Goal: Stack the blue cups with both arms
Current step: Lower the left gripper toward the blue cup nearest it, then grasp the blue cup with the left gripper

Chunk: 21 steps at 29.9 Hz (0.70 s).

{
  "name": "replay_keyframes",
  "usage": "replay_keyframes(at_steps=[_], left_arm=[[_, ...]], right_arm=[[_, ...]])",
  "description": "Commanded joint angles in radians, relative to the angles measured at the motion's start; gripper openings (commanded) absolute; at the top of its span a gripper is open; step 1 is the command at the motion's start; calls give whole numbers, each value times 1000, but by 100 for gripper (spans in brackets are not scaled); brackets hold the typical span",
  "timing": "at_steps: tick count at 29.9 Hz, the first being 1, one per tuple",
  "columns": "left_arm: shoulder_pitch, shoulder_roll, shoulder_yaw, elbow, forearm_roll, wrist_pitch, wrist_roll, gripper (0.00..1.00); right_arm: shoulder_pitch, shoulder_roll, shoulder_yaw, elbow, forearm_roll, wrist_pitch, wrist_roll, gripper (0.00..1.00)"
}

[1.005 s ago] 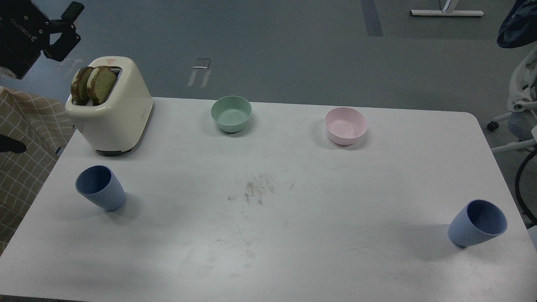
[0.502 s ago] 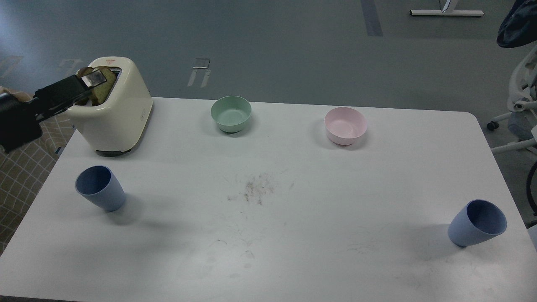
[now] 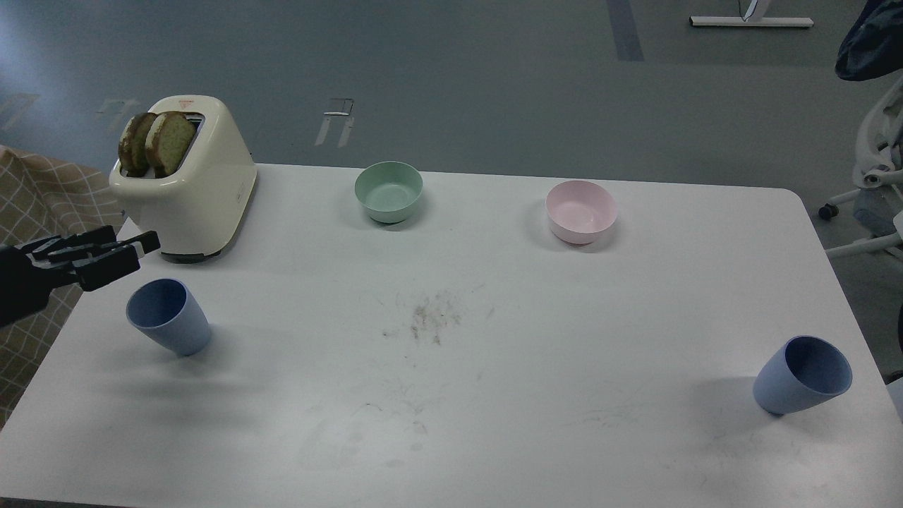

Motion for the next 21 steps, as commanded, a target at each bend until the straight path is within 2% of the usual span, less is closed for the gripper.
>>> replay_keyframes(at_steps=[1, 6, 11, 14, 21], left_arm=[[10, -33, 35, 36, 48, 13, -15, 78], [12, -78, 72, 76, 40, 74, -15, 77], [12, -110, 73, 126, 40, 81, -20, 68], [13, -111, 75, 126, 38, 81, -20, 59], [20, -137, 73, 129, 37, 81, -23, 58]], right_arm=[[-1, -7, 3, -3, 12, -3, 0, 100], [2, -8, 4, 2, 35, -3, 0, 100], [8, -36, 20, -9, 37, -3, 1, 100], [13, -45, 27, -14, 37, -3, 1, 100], [14, -55, 27, -6, 38, -2, 1, 100]])
